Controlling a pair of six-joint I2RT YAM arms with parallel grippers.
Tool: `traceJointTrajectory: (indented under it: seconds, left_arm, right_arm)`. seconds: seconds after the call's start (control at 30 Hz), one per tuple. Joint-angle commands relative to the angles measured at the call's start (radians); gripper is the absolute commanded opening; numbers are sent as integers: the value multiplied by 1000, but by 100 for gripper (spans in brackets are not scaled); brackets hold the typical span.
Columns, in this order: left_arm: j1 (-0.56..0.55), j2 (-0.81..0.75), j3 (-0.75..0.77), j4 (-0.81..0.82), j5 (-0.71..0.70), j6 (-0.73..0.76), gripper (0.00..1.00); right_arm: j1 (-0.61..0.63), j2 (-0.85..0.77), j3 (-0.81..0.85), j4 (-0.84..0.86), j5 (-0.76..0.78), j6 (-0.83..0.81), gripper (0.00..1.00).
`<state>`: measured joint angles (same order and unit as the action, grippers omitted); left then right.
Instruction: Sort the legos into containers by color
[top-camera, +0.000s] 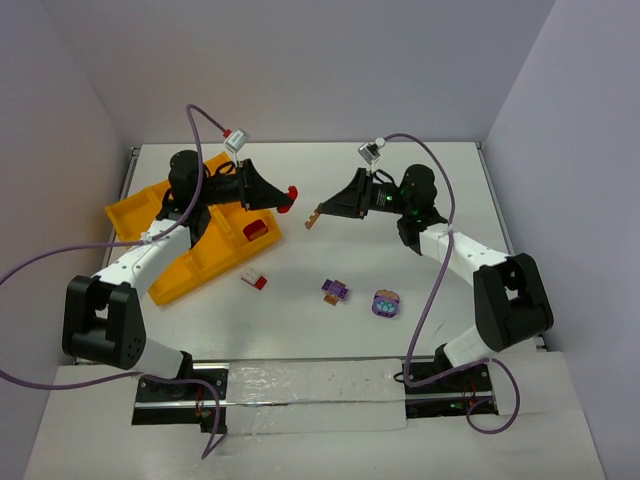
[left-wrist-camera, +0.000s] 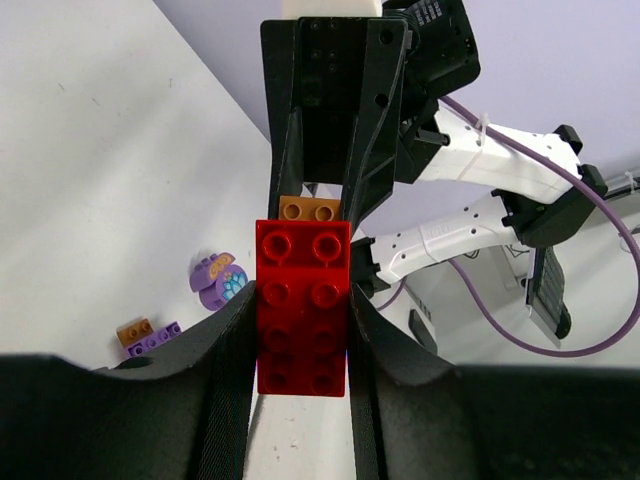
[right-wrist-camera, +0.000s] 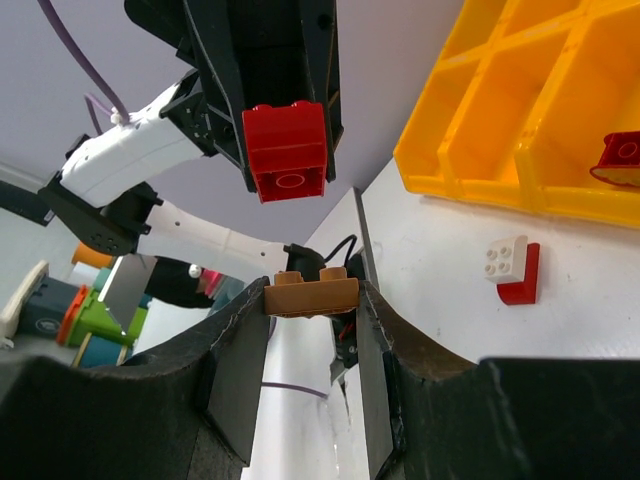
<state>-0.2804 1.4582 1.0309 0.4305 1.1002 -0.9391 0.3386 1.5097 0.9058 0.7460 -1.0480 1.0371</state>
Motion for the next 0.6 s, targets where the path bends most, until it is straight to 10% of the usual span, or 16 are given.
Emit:
traceJointTrajectory:
  seconds: [0.0,0.3,0.57]
  left_arm:
    - [-2,-14,32,-33,-16,51,0]
    - [9,-27,197,-658,-436,372,0]
    - [1,-3,234,-880,-1049,357,0]
  right_arm:
    - [-8,1,36,-31,1,-43,0]
    - [-53,-81,118,-810,294,-525,0]
    - [-64,-176,102,-972,428,-648,0]
